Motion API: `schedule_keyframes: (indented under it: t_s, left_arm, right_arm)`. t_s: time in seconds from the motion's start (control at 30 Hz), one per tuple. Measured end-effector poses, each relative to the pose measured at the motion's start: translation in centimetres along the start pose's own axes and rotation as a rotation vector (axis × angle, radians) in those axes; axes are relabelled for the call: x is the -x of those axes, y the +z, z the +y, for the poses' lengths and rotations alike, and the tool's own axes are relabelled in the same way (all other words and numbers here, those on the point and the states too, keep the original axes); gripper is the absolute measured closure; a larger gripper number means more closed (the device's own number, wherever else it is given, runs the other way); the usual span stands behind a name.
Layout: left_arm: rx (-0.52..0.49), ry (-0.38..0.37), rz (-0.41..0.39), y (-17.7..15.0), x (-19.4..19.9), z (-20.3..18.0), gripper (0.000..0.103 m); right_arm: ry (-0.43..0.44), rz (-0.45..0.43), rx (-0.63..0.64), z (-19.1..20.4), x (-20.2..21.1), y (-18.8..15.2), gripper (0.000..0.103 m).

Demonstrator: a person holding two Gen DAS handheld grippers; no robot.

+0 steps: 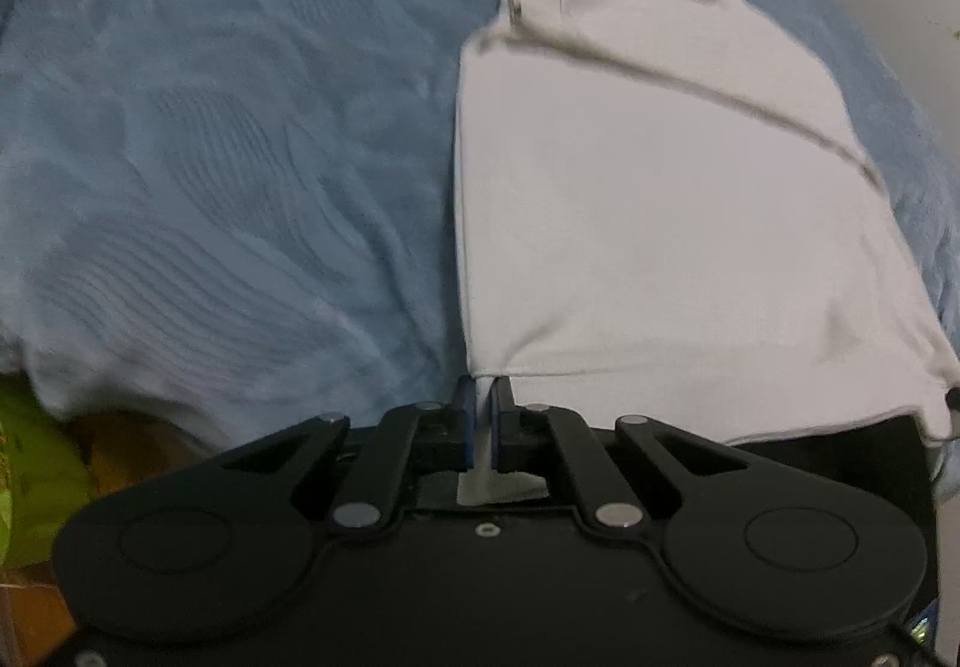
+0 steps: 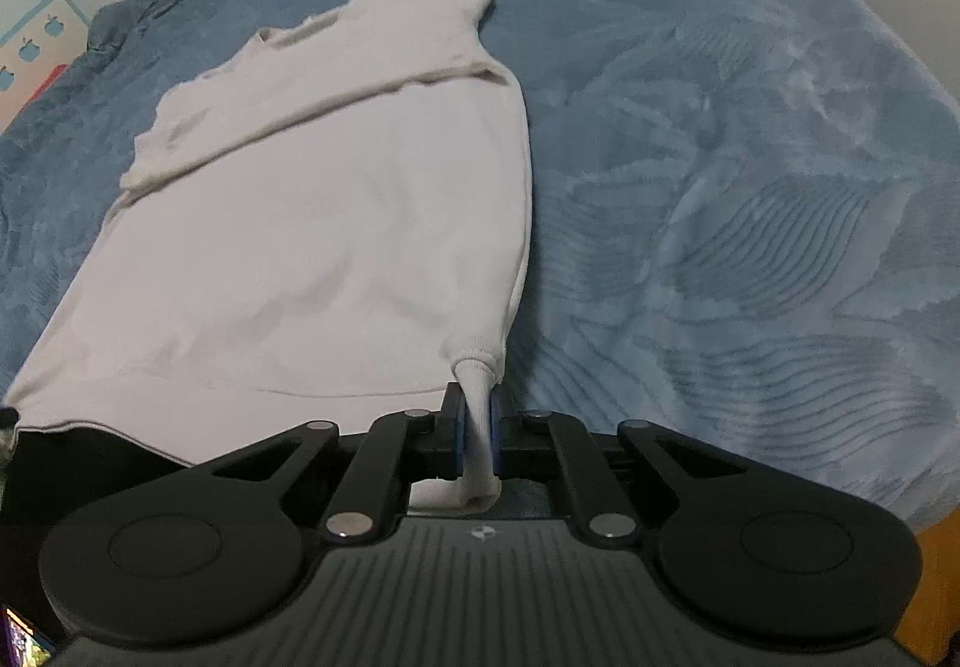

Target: Fold small clothes

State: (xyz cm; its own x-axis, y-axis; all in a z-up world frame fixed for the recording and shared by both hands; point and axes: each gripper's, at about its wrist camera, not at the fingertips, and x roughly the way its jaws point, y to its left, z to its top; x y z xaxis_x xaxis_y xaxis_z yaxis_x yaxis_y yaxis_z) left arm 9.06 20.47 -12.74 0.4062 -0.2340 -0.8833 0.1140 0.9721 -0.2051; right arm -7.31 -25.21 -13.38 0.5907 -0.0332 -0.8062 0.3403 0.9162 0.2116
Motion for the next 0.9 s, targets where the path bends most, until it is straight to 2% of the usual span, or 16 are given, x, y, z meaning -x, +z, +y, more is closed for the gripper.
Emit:
schedule_keyframes:
  t_s: [0.2,0.27,0.33,0.43,0.53,0.7,0.77,0.83,0.9]
  left_arm:
    - [-0.052,0.031,-0.107,2.6,2.8,-1.4,0.1]
    - [-0.06,0.038,-0.119,4.0,2.5,-1.7,0.1]
    - [-0.059,0.048,-0.097,5.6,2.0,-2.2,0.101]
    - [-0.042,0.025,-0.135,9.2,1.2,-2.6,0.101]
    - [-0.03,0.039,-0.184,13.7,-0.4,-3.1,0.101]
    - [0.007,0.094,-0.232,20.7,-5.0,-3.2,0.101]
    - [0.011,0.05,-0.264,22.2,-7.1,-2.6,0.101]
    - [0.004,0.044,-0.31,23.2,-9.2,-2.2,0.101]
    - [-0.004,0.042,-0.3,24.0,-11.3,-1.6,0.101]
  right_arm:
    - [-0.017,-0.105,0.006,0.8,1.8,1.4,0.096]
    - [-0.005,-0.134,-0.005,0.9,2.2,2.4,0.096]
    - [0.006,-0.165,-0.017,1.0,2.4,3.6,0.096]
    - [0.02,-0.223,-0.038,1.3,1.9,6.2,0.096]
    - [0.04,-0.264,-0.065,1.7,0.2,10.1,0.096]
    - [0.073,-0.279,-0.071,2.6,-4.8,16.5,0.096]
    - [0.071,-0.27,-0.072,2.8,-7.3,18.0,0.096]
    - [0.071,-0.248,-0.066,2.9,-10.1,19.0,0.096]
    - [0.023,-0.242,-0.045,3.2,-12.3,19.2,0.093]
